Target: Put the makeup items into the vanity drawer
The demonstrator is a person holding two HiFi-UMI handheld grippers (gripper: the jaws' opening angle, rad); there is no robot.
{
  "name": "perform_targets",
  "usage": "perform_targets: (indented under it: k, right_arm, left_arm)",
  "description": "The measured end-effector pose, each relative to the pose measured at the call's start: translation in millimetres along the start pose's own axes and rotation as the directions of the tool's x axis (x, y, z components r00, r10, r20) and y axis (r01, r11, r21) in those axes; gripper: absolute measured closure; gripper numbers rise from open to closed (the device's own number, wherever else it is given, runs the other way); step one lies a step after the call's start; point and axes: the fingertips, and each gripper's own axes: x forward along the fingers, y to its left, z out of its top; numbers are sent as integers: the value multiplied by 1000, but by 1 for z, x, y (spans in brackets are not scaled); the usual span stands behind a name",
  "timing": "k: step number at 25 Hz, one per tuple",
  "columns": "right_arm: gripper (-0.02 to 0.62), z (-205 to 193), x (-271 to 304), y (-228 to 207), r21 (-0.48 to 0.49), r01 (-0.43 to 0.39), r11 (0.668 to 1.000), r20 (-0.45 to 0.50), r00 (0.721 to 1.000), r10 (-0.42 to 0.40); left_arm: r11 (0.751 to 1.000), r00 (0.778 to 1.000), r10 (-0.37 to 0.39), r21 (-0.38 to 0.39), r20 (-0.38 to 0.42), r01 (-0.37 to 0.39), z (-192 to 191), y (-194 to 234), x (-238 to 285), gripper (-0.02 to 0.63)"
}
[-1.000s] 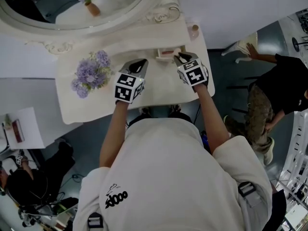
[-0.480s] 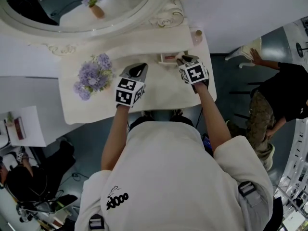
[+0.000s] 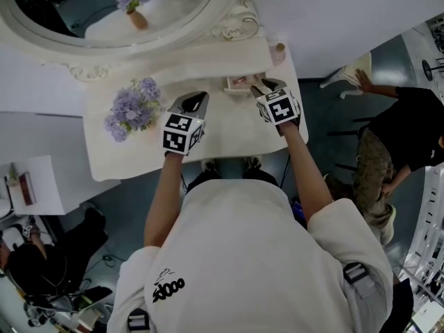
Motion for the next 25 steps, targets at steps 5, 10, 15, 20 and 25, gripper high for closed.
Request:
perform_targets:
  k: [5,10,15,20,25]
  right_arm:
    - [444,21,-31,-6,20,40,999,93,995,-42]
    - [537,53,-72,-12,12,70,997,199,977,-71]
    - [594,90,-119,-10,-8,104,995,330,939,-96]
    - [594,136,-172,-5,-56,152,987,469,877,-109]
    - [594,172,-220,6,-112,210,971,578,809,-108]
  left_arm:
    - [1000,999,5,24,49,-6,19,-2,-7,588]
    - [998,987,22,55,157,-31,62,3,-19,588]
    - [993,962,29,104,271,-59,113,4,-43,588]
    - [982,922,22,163,386,-92,166,-2,-72,588]
    - [970,880,-17,221,475,-100,205,-20,-102,588]
